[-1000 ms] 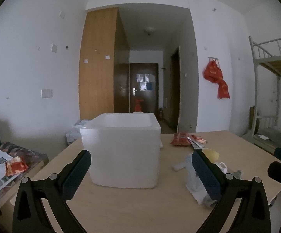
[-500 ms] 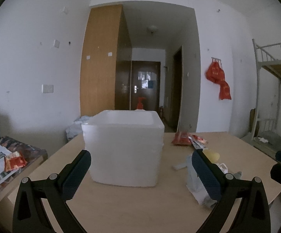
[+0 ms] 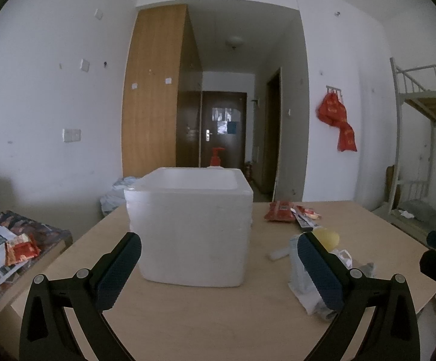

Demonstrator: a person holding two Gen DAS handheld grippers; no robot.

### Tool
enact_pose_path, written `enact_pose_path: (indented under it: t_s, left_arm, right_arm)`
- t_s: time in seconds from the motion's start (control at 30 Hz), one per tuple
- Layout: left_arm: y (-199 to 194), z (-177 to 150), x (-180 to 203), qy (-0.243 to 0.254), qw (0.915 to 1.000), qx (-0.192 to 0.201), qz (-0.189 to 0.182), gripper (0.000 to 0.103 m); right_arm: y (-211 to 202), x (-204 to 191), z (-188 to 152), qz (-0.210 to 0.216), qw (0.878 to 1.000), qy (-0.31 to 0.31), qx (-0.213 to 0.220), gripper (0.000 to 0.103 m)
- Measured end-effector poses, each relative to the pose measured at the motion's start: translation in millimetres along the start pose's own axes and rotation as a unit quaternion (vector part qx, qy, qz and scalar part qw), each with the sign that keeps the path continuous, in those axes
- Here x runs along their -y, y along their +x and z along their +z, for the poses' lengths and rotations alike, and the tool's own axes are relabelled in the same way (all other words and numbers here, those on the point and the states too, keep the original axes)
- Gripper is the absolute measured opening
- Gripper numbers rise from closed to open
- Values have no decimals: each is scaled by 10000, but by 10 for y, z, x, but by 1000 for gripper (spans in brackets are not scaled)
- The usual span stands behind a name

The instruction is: Organize soft objects

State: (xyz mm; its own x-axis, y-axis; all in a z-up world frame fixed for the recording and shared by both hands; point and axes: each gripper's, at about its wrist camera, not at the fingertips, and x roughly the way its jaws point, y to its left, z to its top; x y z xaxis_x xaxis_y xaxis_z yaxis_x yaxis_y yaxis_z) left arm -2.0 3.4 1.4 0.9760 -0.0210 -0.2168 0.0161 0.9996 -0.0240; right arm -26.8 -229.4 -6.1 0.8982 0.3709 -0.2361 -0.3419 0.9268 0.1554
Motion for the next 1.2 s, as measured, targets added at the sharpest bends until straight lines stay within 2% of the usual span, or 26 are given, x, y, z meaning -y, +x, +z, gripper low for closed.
enact_pose_path:
  t_s: [1.2]
  left_arm:
    - [83,57,15,55,9997,-112,-197,103]
  right_arm:
    - [115,11,21,-45,9999,34,-136,103]
